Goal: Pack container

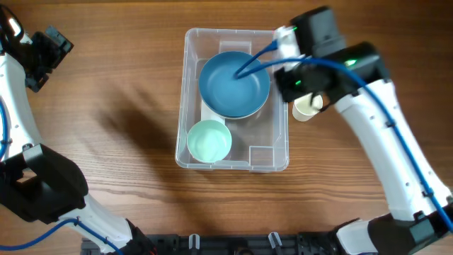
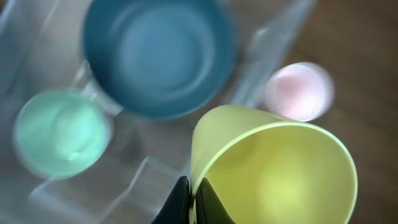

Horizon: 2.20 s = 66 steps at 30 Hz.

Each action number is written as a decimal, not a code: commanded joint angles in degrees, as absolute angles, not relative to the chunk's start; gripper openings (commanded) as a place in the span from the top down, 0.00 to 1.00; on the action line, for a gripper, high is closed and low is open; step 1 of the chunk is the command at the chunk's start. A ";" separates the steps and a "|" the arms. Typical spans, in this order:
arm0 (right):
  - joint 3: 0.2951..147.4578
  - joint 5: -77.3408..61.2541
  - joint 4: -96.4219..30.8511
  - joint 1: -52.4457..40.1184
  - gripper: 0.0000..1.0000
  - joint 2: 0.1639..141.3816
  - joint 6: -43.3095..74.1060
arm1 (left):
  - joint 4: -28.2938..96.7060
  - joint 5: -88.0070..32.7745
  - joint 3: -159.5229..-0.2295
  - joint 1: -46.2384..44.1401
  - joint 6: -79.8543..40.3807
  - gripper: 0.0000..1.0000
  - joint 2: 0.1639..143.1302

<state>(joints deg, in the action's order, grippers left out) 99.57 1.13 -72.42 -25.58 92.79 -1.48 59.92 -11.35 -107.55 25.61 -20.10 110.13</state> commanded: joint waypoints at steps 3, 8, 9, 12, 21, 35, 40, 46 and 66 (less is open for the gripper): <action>95.90 1.26 -74.35 -33.87 0.96 94.04 1.67 | 59.81 -11.22 -108.66 25.74 -20.60 0.00 108.53; 91.09 1.19 -72.14 -35.24 0.96 95.53 1.67 | 59.81 -11.22 -108.66 25.74 -20.60 0.00 108.53; 89.97 1.19 -71.57 -35.24 0.96 95.85 1.67 | 59.81 -11.22 -108.66 25.74 -20.60 0.00 108.53; 86.87 1.23 -69.47 -35.24 0.96 97.06 1.45 | 59.81 -11.22 -108.66 25.74 -20.60 0.00 108.53; 84.66 1.19 -64.36 -35.24 0.96 101.03 0.38 | 59.81 -11.22 -108.66 25.74 -20.60 0.00 108.53; 84.68 0.99 -63.09 -35.22 0.96 106.39 -4.49 | 59.81 -11.22 -108.66 25.74 -20.60 0.00 108.53; 84.68 0.99 -63.07 -35.22 0.87 106.39 -4.49 | 59.81 -11.22 -108.66 25.74 -20.60 0.00 108.53; 84.68 0.45 -63.02 -35.24 0.66 106.39 -4.49 | 59.81 -11.22 -108.66 25.74 -20.60 0.00 108.53; 103.50 5.23 -65.47 -33.08 0.45 106.00 -0.08 | 59.81 -11.22 -108.66 25.74 -20.60 0.00 108.53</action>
<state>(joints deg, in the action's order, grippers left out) 96.12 0.93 -64.23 -34.94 105.86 -4.25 59.94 -11.40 -107.55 25.61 -20.10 110.13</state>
